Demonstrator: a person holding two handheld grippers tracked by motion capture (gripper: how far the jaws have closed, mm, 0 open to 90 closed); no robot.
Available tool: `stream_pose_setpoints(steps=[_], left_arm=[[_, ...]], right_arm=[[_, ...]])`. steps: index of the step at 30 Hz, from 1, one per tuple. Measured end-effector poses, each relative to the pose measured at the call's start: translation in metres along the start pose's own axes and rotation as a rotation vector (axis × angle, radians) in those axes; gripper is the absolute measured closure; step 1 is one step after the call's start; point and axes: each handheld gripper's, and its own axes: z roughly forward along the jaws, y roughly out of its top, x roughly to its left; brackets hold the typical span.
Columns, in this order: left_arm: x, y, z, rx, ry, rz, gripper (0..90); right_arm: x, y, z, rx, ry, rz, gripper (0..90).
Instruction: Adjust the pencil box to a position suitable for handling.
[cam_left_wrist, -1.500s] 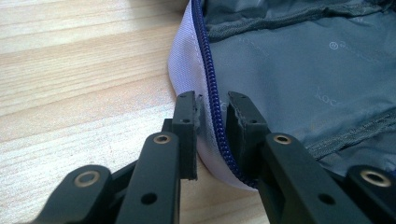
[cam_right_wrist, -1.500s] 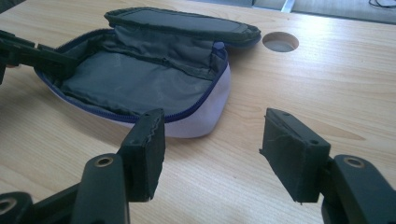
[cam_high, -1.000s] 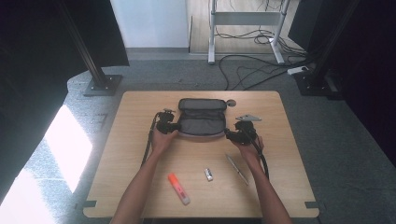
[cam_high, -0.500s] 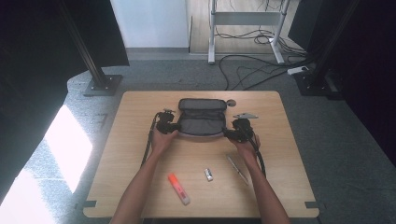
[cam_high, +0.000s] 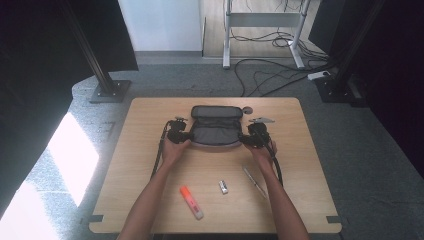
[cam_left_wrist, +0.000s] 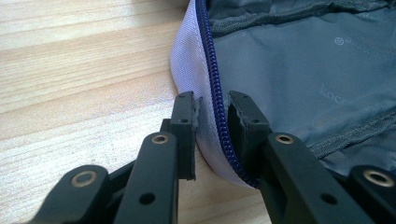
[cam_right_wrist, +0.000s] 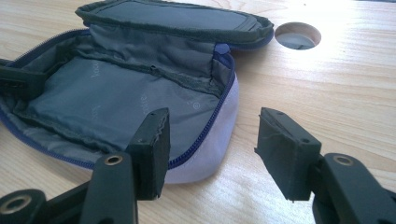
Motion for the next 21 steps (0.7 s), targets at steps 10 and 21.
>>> stream_pose_setpoints(steps=[10, 21], left_arm=[[0.0, 0.0, 0.0, 0.0, 0.003, 0.002, 73.5], [0.0, 0.0, 0.001, 0.001, 0.002, 0.001, 73.3]], right_arm=[[0.006, -0.001, 0.015, 0.025, -0.018, -0.051, 48.7], [0.002, -0.005, 0.026, 0.06, -0.021, -0.018, 55.0]])
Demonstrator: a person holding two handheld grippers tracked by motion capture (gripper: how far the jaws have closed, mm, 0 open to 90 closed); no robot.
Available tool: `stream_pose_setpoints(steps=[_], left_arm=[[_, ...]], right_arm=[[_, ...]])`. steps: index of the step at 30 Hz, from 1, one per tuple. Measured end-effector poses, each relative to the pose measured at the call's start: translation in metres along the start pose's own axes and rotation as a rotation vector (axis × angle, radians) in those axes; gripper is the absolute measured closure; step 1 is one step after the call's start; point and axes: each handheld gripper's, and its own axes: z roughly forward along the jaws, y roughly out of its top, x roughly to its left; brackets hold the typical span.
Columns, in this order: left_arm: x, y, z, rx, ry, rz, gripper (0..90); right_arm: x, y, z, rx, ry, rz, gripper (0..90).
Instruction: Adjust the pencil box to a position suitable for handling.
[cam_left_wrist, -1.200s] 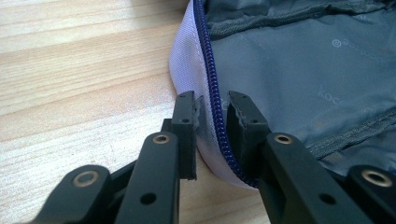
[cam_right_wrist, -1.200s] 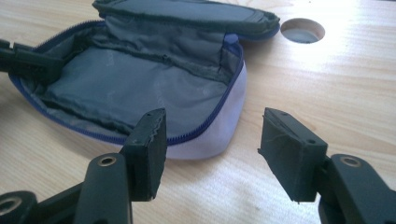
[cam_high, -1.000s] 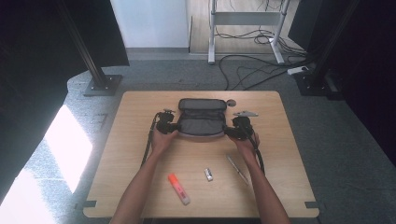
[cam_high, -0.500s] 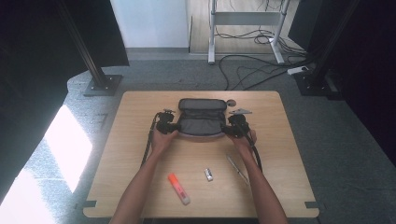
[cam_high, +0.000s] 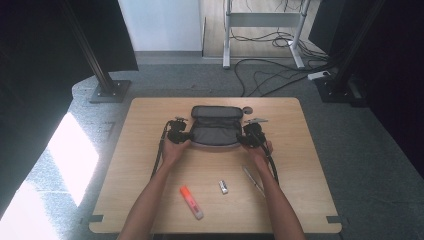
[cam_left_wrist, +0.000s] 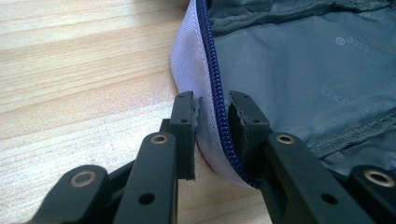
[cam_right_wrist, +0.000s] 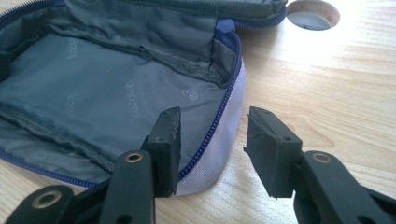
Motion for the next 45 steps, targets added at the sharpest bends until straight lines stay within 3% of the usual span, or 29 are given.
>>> stream_pose_setpoints(steps=[19, 26, 27, 31, 39, 45], left_arm=[[0.002, 0.0, 0.001, -0.005, -0.014, -0.007, 72.9], [0.002, 0.001, 0.002, -0.009, -0.015, -0.013, 74.5], [0.002, 0.001, 0.002, -0.007, -0.016, -0.012, 76.3], [0.003, 0.002, 0.001, -0.008, -0.019, -0.008, 79.6], [0.002, 0.003, -0.003, -0.029, -0.022, -0.01, 85.4], [0.0, 0.007, -0.019, -0.076, -0.034, 0.003, 86.3]], right_arm=[[0.001, -0.005, 0.018, 0.045, -0.017, 0.003, 66.1], [0.002, -0.005, 0.017, 0.045, -0.042, 0.002, 76.2], [0.003, -0.004, 0.017, 0.042, -0.055, -0.002, 80.9], [0.003, -0.003, 0.017, 0.032, -0.056, 0.012, 85.5], [0.001, -0.002, 0.013, 0.018, -0.028, 0.029, 86.4], [0.005, 0.005, -0.002, -0.035, -0.033, 0.015, 86.8]])
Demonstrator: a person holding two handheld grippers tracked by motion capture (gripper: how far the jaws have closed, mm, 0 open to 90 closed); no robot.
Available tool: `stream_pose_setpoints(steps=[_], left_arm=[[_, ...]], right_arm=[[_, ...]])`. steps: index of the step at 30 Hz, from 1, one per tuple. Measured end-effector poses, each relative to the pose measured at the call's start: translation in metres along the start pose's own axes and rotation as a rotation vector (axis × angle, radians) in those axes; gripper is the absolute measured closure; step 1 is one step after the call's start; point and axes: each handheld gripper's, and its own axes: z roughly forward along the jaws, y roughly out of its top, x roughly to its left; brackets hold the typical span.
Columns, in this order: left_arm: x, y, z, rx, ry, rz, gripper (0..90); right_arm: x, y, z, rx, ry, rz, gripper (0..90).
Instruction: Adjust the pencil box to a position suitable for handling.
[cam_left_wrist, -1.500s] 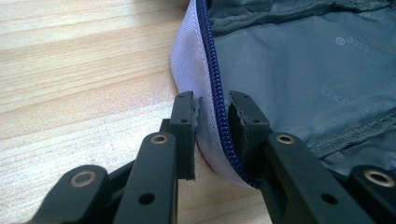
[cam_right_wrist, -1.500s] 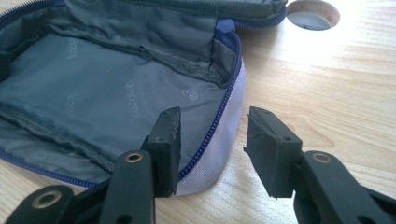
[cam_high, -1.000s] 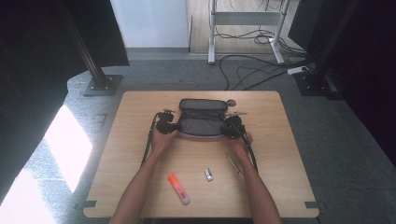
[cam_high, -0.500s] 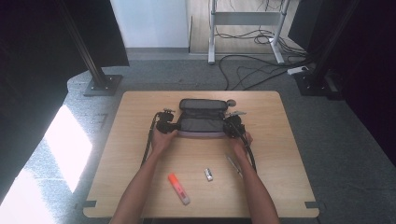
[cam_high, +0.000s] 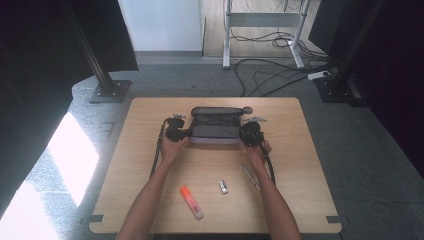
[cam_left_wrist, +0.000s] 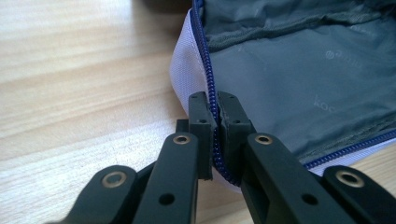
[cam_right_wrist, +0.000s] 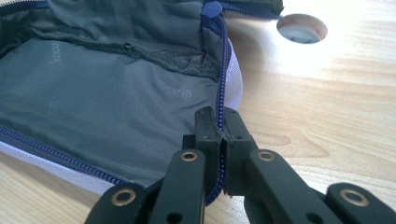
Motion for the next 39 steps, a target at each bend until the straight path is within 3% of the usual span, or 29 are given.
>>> stream_pose_setpoints(steps=[8, 24, 30, 39], left_arm=[[0.001, 0.005, -0.021, -0.051, -0.025, -0.008, 86.4], [0.0, 0.01, -0.061, -0.122, -0.043, 0.022, 86.4], [-0.007, 0.009, -0.085, -0.159, -0.05, 0.067, 86.2], [-0.004, 0.005, -0.09, -0.165, -0.067, 0.056, 87.0]], right_arm=[[0.005, 0.006, -0.013, -0.036, 0.022, -0.008, 86.9], [0.02, 0.019, -0.038, -0.096, 0.041, -0.045, 87.0], [0.026, 0.018, -0.049, -0.124, 0.058, -0.047, 87.0], [0.034, 0.018, -0.057, -0.139, 0.06, -0.068, 87.1]])
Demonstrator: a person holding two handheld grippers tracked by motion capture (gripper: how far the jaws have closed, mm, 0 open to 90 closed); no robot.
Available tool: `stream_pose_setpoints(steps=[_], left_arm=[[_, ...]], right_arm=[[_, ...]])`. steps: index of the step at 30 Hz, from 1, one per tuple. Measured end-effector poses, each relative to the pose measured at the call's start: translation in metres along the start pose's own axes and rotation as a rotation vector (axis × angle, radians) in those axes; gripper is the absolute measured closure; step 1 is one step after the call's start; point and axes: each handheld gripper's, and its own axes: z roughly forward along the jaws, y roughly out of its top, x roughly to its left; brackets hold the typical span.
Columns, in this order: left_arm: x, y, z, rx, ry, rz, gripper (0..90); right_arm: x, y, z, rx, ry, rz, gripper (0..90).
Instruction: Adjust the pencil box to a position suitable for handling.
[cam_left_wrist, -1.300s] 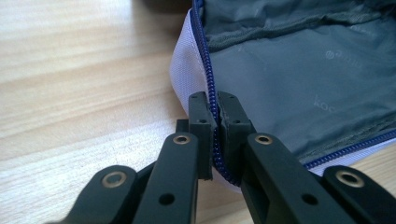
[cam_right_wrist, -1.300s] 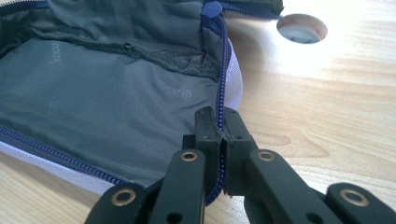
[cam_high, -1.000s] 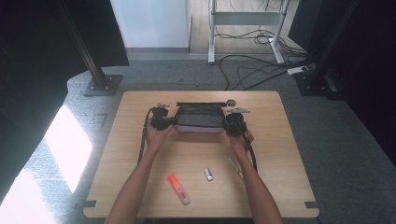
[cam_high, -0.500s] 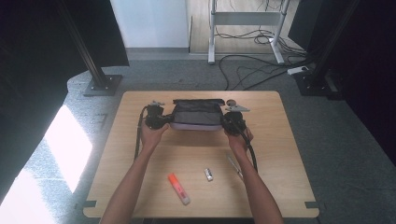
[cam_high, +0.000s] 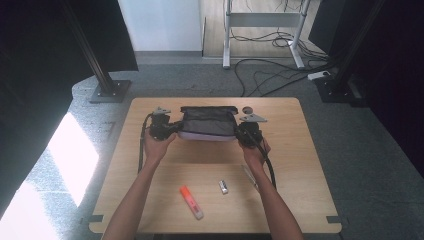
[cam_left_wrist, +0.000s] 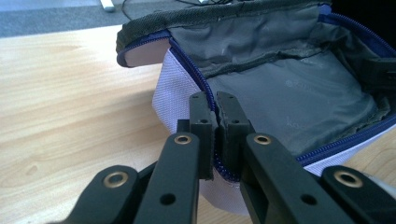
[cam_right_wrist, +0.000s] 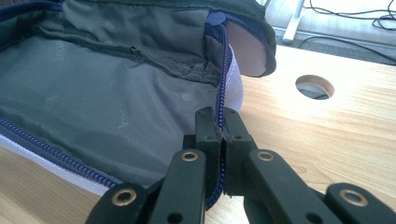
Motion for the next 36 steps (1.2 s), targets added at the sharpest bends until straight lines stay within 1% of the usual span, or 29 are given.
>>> stream_pose_setpoints(steps=[1, 3, 5, 7, 11, 16, 19, 24, 30, 36], left_arm=[[0.0, 0.0, 0.0, 0.0, 0.0, 0.0, 87.2], [0.003, -0.003, 0.001, 0.002, -0.007, -0.013, 87.3], [0.003, -0.004, 0.001, 0.002, -0.008, -0.015, 87.4], [0.004, -0.006, -0.001, -0.006, -0.012, -0.022, 87.5], [0.005, -0.011, -0.004, -0.017, -0.017, -0.027, 87.6], [0.007, -0.016, -0.008, -0.018, -0.023, -0.031, 87.7], [0.006, -0.018, -0.01, -0.02, -0.026, -0.031, 87.7], [0.005, -0.024, -0.011, -0.012, -0.029, -0.027, 87.7], [0.005, -0.032, -0.008, 0.013, -0.036, -0.027, 87.7], [0.002, -0.037, -0.01, 0.016, -0.043, -0.019, 87.7]], right_arm=[[0.0, 0.0, 0.0, 0.0, 0.0, 0.0, 87.1], [0.002, 0.0, -0.001, -0.003, 0.0, -0.006, 87.2], [0.003, 0.0, -0.001, -0.003, -0.001, -0.007, 87.2], [0.004, 0.0, -0.002, -0.006, 0.002, -0.007, 87.2], [0.008, -0.002, -0.006, -0.014, 0.008, -0.01, 87.2], [0.013, -0.003, -0.009, -0.018, 0.01, -0.026, 87.2], [0.016, -0.005, -0.011, -0.025, 0.012, -0.026, 87.2], [0.018, -0.01, -0.013, -0.025, 0.016, -0.021, 87.2], [0.018, -0.019, -0.012, -0.012, 0.023, -0.016, 87.2], [0.018, -0.026, -0.016, -0.012, 0.03, -0.011, 87.2]])
